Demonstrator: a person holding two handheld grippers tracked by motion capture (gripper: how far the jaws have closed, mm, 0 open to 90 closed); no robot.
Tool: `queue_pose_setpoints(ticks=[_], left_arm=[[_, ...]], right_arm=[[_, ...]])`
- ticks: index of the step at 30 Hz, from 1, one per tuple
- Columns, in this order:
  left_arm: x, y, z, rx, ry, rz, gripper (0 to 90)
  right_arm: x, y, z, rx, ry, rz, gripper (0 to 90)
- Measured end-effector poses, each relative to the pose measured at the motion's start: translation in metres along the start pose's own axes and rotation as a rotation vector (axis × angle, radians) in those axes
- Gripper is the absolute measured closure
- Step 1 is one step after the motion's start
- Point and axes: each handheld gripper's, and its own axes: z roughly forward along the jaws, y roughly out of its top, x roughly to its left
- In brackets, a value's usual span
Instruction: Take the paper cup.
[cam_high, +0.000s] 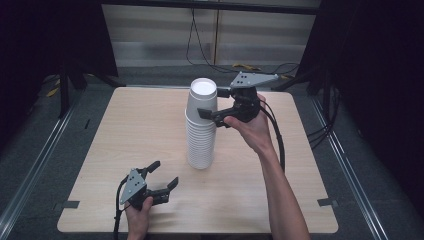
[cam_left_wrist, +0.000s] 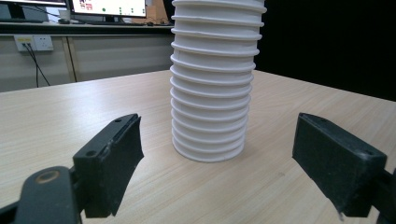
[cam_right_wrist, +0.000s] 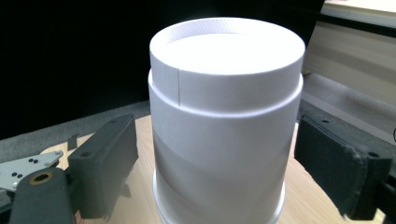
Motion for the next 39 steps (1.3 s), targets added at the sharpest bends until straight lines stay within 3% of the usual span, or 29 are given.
queue_pose_setpoints(ticks=[8, 9, 15, 39], left_arm=[[0.0, 0.0, 0.0, 0.0, 0.0, 0.003, 15.8], [0.0, 0.0, 0.0, 0.001, 0.0, 0.003, 15.8], [0.0, 0.0, 0.0, 0.0, -0.001, 0.001, 15.8], [0.0, 0.0, 0.0, 0.001, -0.003, 0.003, 15.7]], right_arm=[[-0.002, 0.011, 0.006, 0.041, 0.006, -0.007, 13.3], [-0.004, 0.013, 0.009, 0.073, 0.027, -0.001, 13.3], [-0.006, 0.018, 0.014, 0.131, 0.035, -0.004, 13.6], [-0.006, 0.027, 0.023, 0.163, 0.024, -0.022, 18.9]])
